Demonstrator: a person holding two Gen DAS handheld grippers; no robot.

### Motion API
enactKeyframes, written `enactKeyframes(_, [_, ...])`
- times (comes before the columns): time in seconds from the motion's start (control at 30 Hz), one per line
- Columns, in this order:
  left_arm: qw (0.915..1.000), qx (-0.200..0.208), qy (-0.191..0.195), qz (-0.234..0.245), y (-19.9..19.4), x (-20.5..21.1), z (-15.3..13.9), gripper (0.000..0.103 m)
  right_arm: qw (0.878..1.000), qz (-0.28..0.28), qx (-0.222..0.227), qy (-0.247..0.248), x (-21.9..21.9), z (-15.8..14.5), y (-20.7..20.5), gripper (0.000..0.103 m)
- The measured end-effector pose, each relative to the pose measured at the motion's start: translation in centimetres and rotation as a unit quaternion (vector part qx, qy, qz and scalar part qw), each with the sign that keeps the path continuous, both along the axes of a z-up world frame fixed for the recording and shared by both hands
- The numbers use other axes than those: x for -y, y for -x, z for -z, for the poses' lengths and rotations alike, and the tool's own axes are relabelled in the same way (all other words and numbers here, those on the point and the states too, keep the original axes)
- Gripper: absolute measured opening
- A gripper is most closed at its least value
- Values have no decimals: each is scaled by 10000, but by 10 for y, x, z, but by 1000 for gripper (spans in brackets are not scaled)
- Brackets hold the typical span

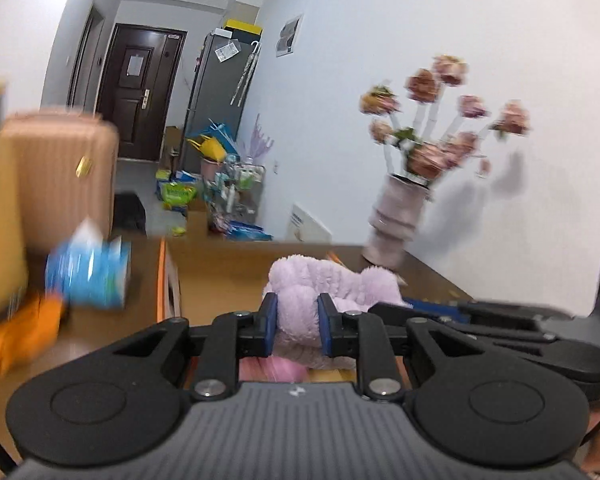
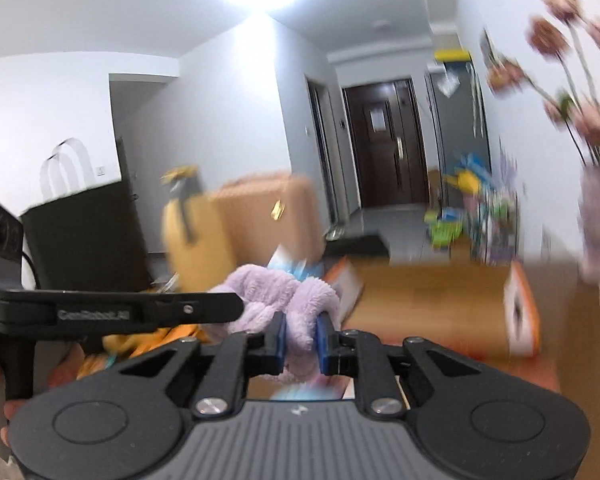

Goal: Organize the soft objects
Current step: 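Carry the lilac hair band into the cardboard box and open both tools, then withdraw both tools from the box back toward the pile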

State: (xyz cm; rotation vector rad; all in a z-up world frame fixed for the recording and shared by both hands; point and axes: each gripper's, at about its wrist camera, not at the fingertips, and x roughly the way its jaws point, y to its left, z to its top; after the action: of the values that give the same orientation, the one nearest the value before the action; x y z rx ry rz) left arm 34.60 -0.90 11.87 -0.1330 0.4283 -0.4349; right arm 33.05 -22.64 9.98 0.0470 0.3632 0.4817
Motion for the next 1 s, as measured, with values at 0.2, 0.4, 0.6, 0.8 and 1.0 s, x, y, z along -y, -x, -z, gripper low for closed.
enactKeyframes(0.2, [9945,-742,-509,-531,-195,22,35,21,9920,164,-1225,258,-16,20,-220,15])
enactKeyframes(0.4, [9781,-1306,-1278,-999,-282,37,99,22,9706,230,-2389,206,-37,101,-344,15])
enactKeyframes(0.6, [9767,-1290,-1477,-873,-282,30,105,32,9629,368,-2647,368,-42,118,-355,34])
enactKeyframes(0.8, [9827,-772,-1341,-1016,-235,16,40,44,9751,523,-2110,435,-10,52,-300,37])
enactKeyframes(1.0, [9813,135,-1327,-1388,-139,4,-39,79,9858,998,-1135,738,35,-46,-192,67])
